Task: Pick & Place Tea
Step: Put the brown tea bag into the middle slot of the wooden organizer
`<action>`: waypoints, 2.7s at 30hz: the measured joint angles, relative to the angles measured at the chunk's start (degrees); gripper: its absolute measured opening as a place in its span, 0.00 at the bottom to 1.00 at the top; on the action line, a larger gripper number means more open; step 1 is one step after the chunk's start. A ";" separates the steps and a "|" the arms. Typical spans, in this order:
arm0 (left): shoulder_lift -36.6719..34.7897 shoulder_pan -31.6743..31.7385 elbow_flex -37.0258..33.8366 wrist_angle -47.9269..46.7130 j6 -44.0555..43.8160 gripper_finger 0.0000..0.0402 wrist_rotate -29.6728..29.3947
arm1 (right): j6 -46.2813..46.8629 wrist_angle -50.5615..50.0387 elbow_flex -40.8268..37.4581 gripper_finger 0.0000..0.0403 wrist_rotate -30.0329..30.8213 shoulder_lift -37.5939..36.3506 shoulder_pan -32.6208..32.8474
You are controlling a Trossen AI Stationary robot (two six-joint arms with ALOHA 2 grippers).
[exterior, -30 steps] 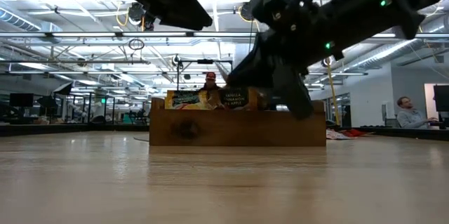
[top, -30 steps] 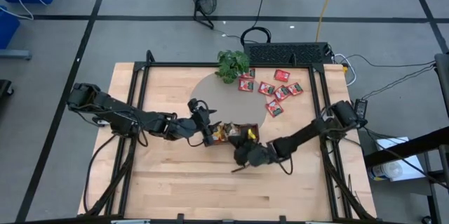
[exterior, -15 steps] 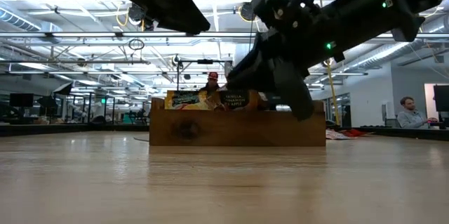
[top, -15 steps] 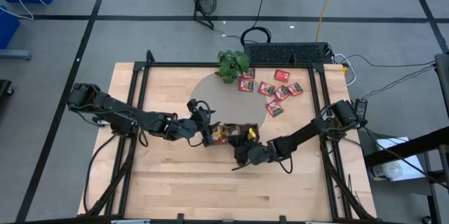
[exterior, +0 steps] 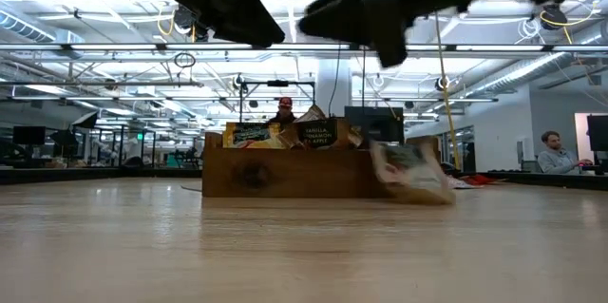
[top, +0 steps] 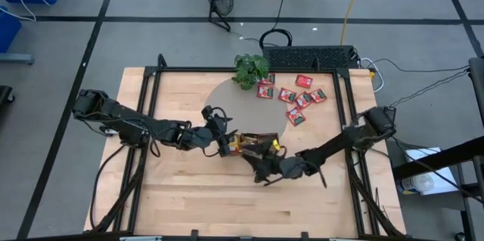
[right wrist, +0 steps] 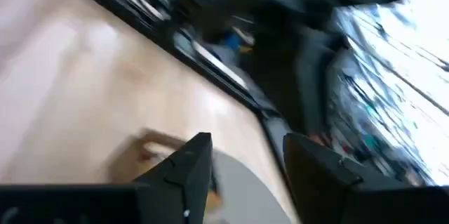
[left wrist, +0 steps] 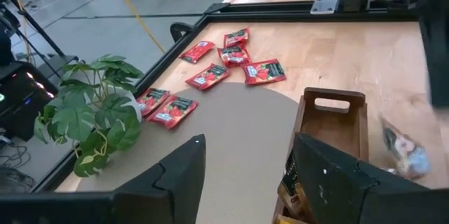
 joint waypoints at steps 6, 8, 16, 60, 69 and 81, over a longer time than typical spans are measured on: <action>0.00 -0.02 0.00 -0.47 -0.05 0.54 0.02 | 27.23 -39.16 0.02 0.39 -5.15 -15.78 2.72; 0.00 -0.02 0.00 -0.88 -0.08 0.54 0.02 | 37.37 -49.28 0.09 0.39 -15.78 -18.86 2.73; 0.00 0.87 0.00 -1.09 -2.16 0.54 0.02 | 47.22 -54.35 -2.12 0.52 -22.30 -11.77 9.16; -0.02 1.65 0.00 -2.58 -4.32 0.54 4.45 | 9.46 -31.06 5.57 0.03 -0.84 6.07 -3.80; -0.02 1.65 0.00 -3.03 -5.09 0.54 4.48 | 9.66 -30.43 5.57 0.15 -3.68 6.32 -4.27; -0.02 1.65 0.00 -2.93 -5.19 0.54 4.48 | 7.67 -24.54 5.57 0.32 -3.66 6.32 -4.40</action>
